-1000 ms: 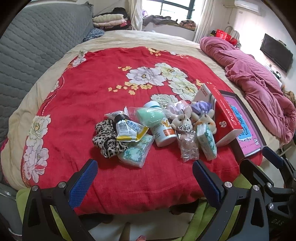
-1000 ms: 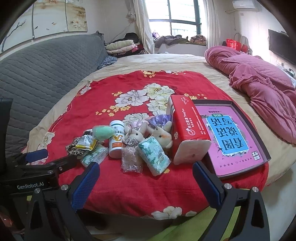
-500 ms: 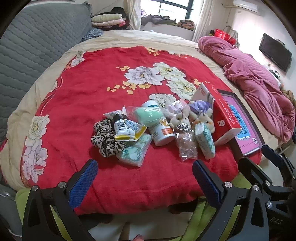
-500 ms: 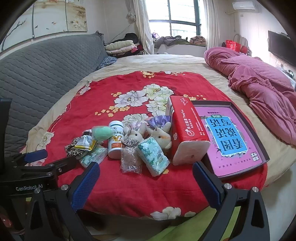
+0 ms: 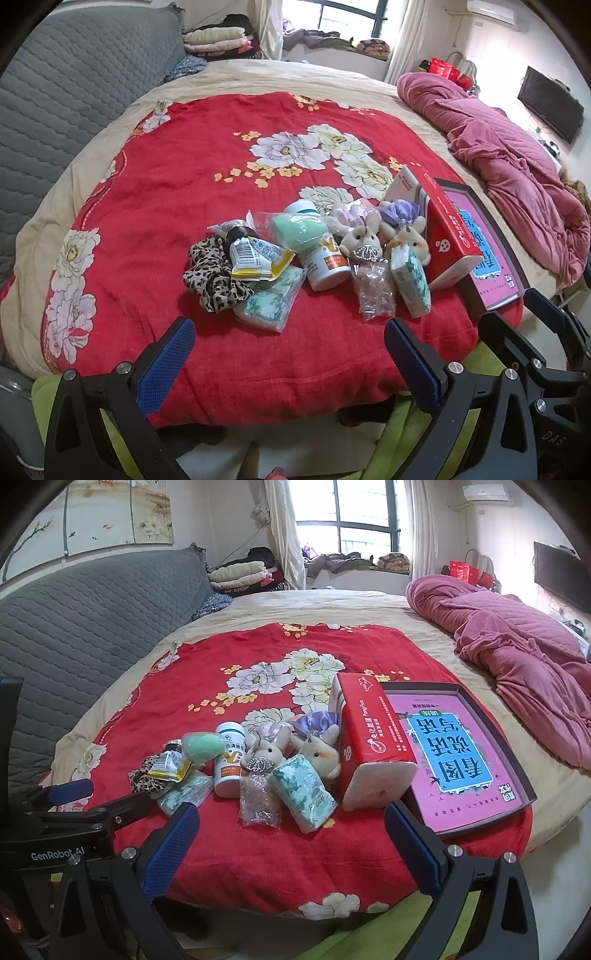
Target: Organize soft objects
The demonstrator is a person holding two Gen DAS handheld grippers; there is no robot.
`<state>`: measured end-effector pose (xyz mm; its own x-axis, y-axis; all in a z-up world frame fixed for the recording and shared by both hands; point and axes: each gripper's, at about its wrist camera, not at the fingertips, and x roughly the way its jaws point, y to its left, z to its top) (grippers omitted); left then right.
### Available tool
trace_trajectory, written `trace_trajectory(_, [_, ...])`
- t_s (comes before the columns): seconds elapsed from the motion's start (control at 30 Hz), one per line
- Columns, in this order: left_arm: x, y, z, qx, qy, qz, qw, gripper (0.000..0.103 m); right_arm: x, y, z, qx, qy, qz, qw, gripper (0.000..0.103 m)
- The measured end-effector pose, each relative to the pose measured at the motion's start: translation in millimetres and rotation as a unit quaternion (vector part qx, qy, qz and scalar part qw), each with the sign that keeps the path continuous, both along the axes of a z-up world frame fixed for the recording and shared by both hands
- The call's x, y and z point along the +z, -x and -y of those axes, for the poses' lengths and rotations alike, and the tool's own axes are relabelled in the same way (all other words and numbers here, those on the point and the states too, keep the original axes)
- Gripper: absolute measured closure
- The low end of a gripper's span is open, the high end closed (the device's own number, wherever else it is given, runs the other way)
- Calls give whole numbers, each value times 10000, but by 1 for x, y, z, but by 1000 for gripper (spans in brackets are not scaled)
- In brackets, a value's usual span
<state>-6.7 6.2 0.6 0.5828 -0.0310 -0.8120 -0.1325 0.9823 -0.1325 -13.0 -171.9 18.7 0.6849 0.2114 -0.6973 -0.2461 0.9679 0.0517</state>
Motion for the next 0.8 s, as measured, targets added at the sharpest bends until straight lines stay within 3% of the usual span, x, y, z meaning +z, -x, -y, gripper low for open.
trace_trajectory(0.33, [-5,-3,-17,152,199,-69,9997,1,-3,-3,2,10,-16,-40,10000,2])
trace_trajectory(0.6, [-22,-13,-63,658,433,-346,9963,1,-14,-13,-3,137,18,-175,9998,2])
trace_trajectory(0.8, [-27,-34,-82,675,623,-379,9951,1,-22,-24,-5,162,20,-287,9995,2])
